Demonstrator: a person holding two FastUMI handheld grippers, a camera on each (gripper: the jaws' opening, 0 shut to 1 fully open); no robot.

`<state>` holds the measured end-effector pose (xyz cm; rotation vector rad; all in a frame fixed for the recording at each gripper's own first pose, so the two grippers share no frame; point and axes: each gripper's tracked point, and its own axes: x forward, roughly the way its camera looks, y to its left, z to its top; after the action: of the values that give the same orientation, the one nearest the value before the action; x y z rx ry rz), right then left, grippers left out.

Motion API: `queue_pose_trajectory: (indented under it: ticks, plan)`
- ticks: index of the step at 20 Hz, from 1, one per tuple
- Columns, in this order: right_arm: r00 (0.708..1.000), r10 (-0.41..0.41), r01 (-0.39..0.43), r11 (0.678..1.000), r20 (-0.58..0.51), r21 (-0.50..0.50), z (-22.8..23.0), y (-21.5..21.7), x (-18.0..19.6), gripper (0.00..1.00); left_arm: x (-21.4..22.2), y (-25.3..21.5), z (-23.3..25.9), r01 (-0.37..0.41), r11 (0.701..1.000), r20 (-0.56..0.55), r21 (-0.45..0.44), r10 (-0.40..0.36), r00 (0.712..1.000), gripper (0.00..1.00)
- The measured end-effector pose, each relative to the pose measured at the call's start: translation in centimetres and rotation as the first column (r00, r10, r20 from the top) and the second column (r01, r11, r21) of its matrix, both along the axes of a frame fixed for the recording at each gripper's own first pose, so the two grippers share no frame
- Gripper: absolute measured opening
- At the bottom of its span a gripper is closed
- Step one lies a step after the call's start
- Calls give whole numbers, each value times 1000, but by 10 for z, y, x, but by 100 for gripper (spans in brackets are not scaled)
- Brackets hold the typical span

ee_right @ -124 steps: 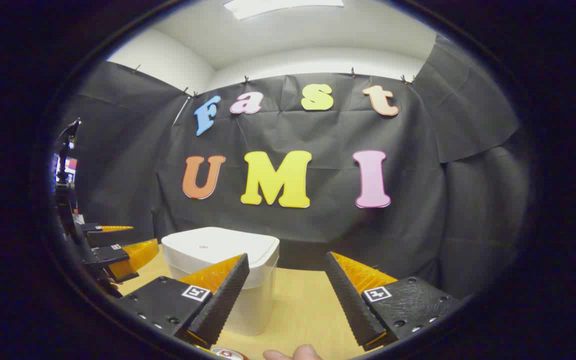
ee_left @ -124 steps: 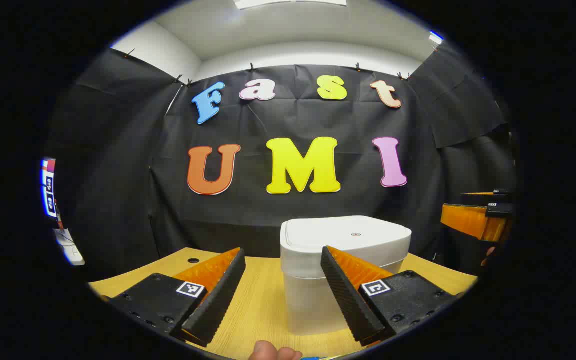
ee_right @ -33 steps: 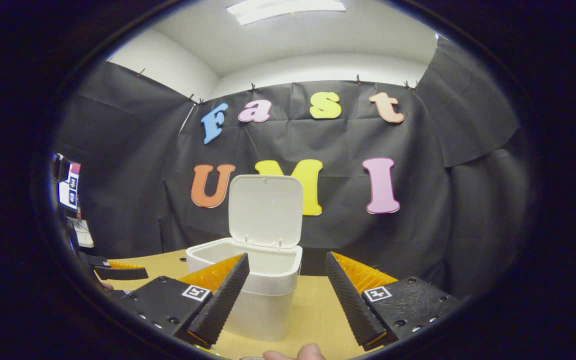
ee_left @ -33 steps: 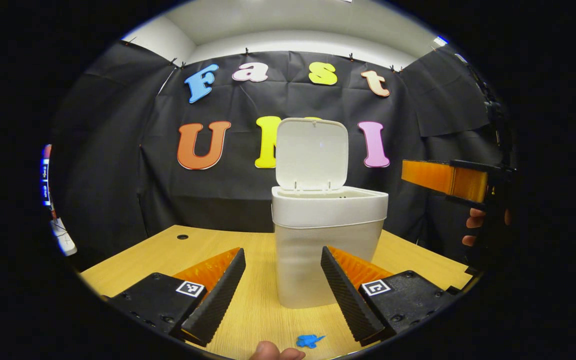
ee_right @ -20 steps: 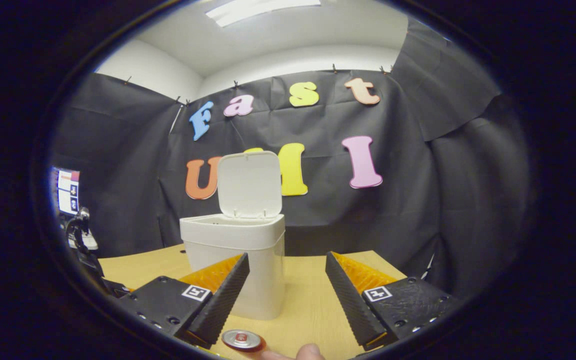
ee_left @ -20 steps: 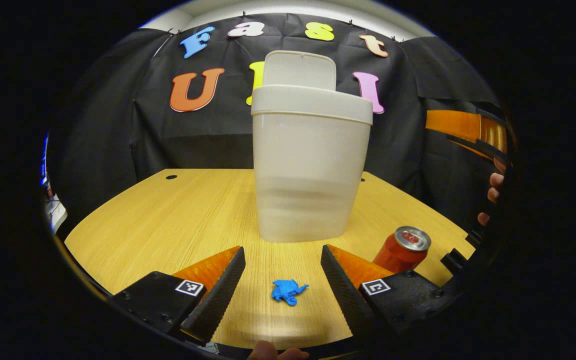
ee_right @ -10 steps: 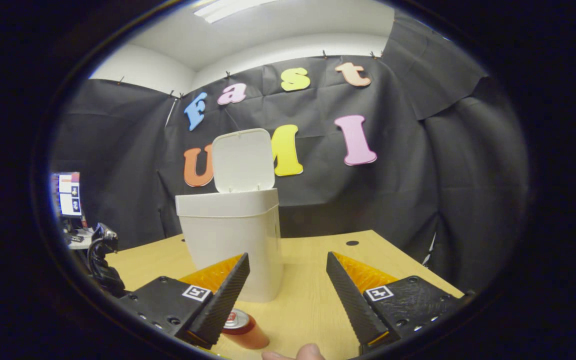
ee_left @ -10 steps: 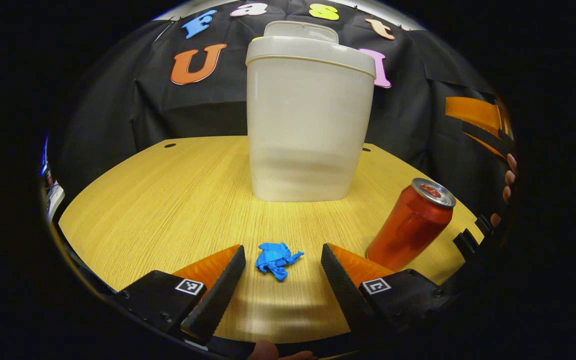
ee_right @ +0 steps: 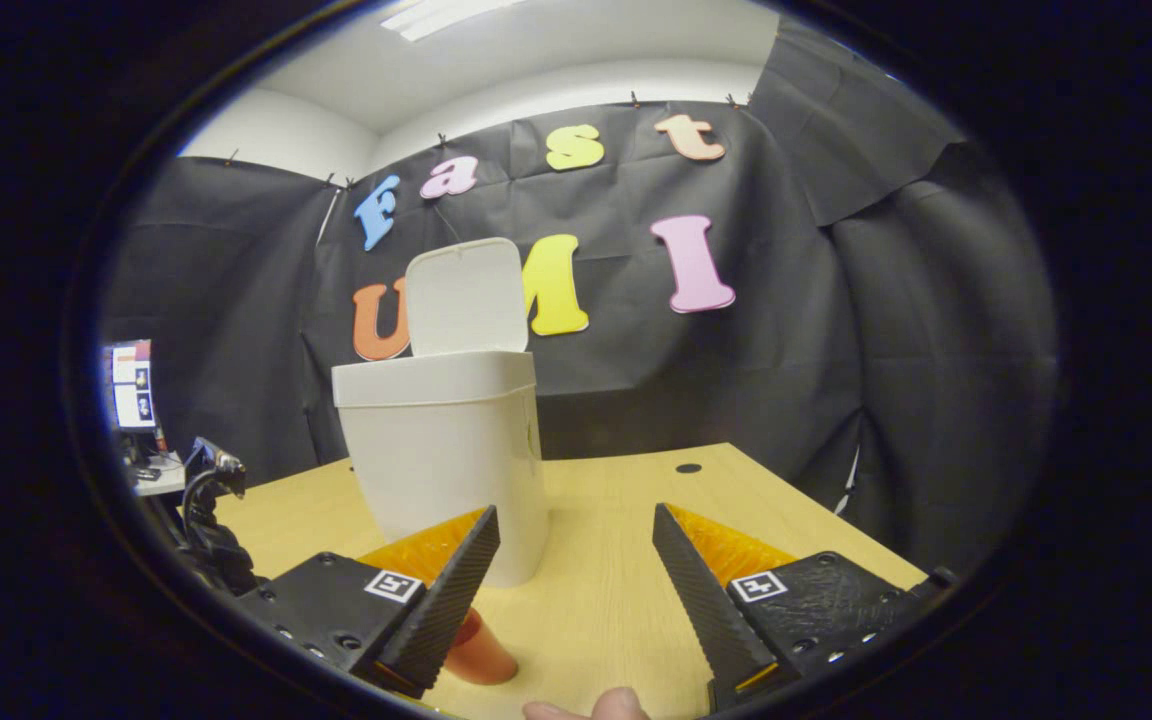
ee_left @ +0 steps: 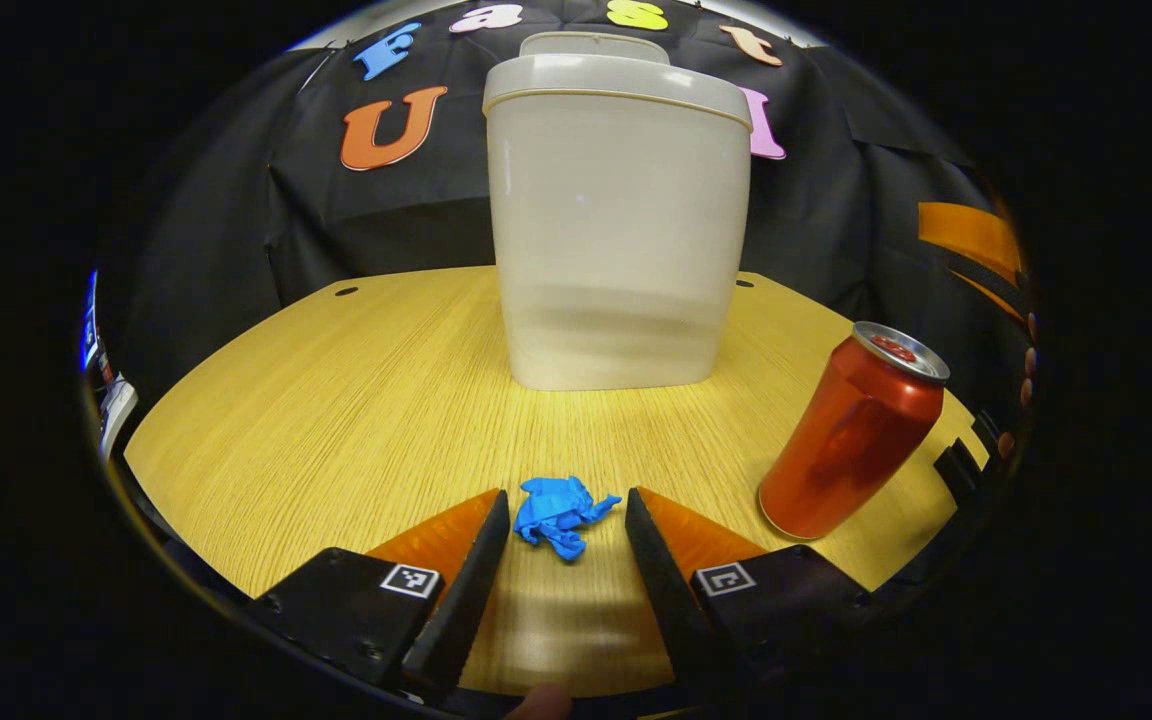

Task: Press the lid of the desktop garbage bin to open it, pick up the crumpled paper on the desktop and throw it into the bin, then pick up the pop can on the desktop and drop it into the bin, and finally close the garbage bin lid.

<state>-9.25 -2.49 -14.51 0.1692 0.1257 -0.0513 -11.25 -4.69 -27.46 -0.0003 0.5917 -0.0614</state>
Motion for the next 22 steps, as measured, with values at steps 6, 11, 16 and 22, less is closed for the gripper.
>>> queue_pose_trajectory:
  ticks: [6,11,16,22]
  plan:
    - [1000,15,-15,1000,-6,19,-5,3,-13,92,3,8,0,-72,997,2,-3,72,997,59]
    - [999,39,-39,999,3,27,-2,16,-21,95,5,13,1,-102,994,17,-49,103,995,31]
    - [996,91,-91,996,-17,-3,-10,46,-29,93,10,12,13,-82,993,43,-79,86,995,25]
    - [992,123,-125,991,-34,-57,-18,78,-33,96,26,32,60,-107,989,157,-100,122,980,25]
